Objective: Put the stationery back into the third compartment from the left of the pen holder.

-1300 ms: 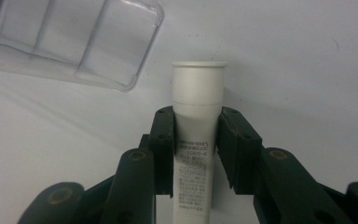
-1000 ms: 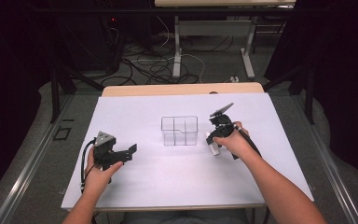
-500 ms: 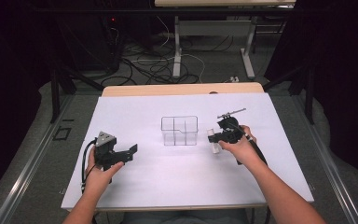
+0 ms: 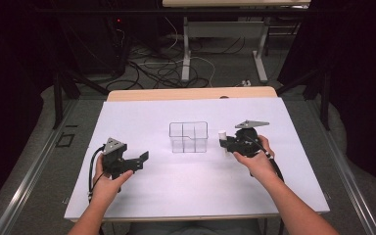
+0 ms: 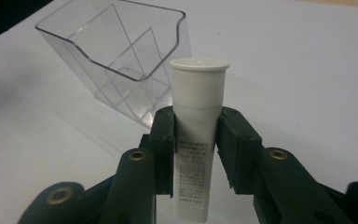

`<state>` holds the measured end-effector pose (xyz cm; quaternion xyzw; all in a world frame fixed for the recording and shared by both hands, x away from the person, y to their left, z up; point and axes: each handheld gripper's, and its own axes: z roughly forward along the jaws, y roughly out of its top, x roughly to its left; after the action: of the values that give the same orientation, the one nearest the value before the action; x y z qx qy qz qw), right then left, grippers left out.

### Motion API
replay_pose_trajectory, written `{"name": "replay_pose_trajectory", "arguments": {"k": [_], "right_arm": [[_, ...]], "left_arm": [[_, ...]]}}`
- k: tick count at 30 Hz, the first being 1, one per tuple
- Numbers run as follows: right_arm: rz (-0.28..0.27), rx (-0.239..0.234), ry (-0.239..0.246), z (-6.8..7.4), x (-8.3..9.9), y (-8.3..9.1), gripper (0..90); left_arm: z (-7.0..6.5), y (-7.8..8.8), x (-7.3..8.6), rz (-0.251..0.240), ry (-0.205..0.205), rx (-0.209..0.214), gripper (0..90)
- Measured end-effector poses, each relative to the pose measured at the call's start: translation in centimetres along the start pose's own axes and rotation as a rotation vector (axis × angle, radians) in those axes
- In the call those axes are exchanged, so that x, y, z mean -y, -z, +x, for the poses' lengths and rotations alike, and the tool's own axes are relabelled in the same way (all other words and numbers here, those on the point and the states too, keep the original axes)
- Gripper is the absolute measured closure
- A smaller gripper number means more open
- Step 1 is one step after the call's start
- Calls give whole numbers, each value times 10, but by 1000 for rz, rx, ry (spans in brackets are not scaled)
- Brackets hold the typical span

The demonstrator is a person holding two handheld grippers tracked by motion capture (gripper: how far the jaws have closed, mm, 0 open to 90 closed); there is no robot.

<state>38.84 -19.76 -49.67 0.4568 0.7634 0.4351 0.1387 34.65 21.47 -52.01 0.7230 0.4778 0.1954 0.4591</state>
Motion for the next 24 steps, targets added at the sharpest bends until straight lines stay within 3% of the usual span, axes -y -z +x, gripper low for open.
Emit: {"name": "replay_pose_trajectory", "arguments": {"k": [9, 12, 20, 24], "right_arm": [[-104, -29, 43, 15, 3, 9, 676], [-136, -32, 82, 22, 5, 10, 676], [-177, -51, 129, 36, 7, 11, 676], [-193, -64, 149, 42, 8, 10, 676]], "left_arm": [[-11, 1, -3, -1, 6, 42, 62], [-16, 1, -4, -16, 11, 49, 61], [-27, 2, -6, -27, 0, 71, 63], [-32, 2, -6, -25, -4, 85, 107]]}}
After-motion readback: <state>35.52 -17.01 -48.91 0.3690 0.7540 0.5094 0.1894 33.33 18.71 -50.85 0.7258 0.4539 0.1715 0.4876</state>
